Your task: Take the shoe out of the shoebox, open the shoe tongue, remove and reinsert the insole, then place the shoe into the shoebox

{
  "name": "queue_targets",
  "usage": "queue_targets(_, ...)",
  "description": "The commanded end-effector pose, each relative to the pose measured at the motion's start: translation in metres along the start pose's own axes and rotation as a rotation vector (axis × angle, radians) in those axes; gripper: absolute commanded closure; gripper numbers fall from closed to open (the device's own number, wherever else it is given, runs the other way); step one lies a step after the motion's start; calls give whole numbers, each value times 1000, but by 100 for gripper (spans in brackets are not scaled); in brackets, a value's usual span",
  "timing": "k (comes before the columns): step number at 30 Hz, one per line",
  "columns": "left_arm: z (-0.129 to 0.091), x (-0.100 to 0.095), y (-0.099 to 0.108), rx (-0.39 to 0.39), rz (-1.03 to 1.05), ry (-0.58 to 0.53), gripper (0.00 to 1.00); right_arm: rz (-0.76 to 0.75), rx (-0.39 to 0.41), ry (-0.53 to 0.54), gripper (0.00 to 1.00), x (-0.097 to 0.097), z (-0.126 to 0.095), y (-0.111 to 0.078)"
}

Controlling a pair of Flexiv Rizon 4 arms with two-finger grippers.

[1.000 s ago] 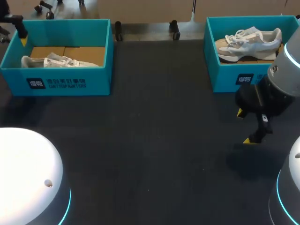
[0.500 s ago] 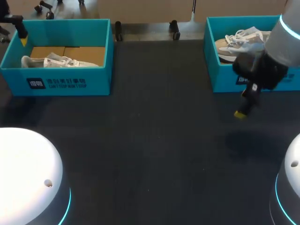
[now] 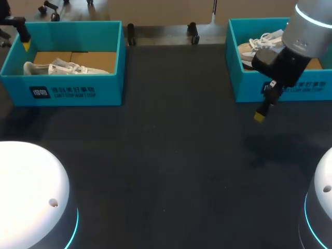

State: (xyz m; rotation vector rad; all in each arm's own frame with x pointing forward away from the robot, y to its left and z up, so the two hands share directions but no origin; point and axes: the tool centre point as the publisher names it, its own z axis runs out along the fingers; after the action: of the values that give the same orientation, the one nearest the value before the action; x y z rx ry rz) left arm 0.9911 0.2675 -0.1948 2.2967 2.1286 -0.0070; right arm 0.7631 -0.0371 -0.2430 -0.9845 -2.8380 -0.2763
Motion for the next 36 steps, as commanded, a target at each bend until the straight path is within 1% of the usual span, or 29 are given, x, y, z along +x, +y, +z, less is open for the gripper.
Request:
queue_targets(1,0,0,-1,-2,1,2,0,270,33,-35,0,-23,1,31)
queue_targets(3,0,0,-1,-2,1,2,0,371,29,-75,0,-38,-10,43)
queue_targets(4,0,0,-1,-2,1,2,0,422,52,-92,0,-46,-16,49)
queue_targets(5,0,0,-1,-2,1,2,0,456,65,-95,0,-56,-21,53)
queue_targets(6,0,0,-1,-2,1,2,0,486,70,-121,0,-66,-26,58)
queue_targets(8,0,0,-1,-2,1,2,0,546,65,-137,0,-86,-36,64)
queue_targets(9,0,0,-1,-2,1,2,0,600,84,-171,0,-97,-40,66)
queue_targets(10,0,0,-1,-2,1,2,0,659,97,-170,0,-108,-44,68)
queue_targets(11,0,0,-1,-2,1,2,0,740,59,-140,0,-119,-47,65)
queue_targets(28,0,0,-1,-2,1,2,0,740,59,-140,0,-119,-47,65)
queue_targets(29,0,0,-1,-2,1,2,0,763,70,-150,0,-128,-48,65)
queue_targets(33,0,0,-1,-2,1,2,0,737,81,-233,0,-161,-63,70)
queue_targets(34,0,0,-1,-2,1,2,0,750,109,-273,0,-169,-67,70)
queue_targets(35,0,0,-1,-2,1,2,0,751,115,-289,0,-176,-70,69)
queue_targets(36,0,0,-1,-2,1,2,0,740,97,-305,0,-183,-74,69)
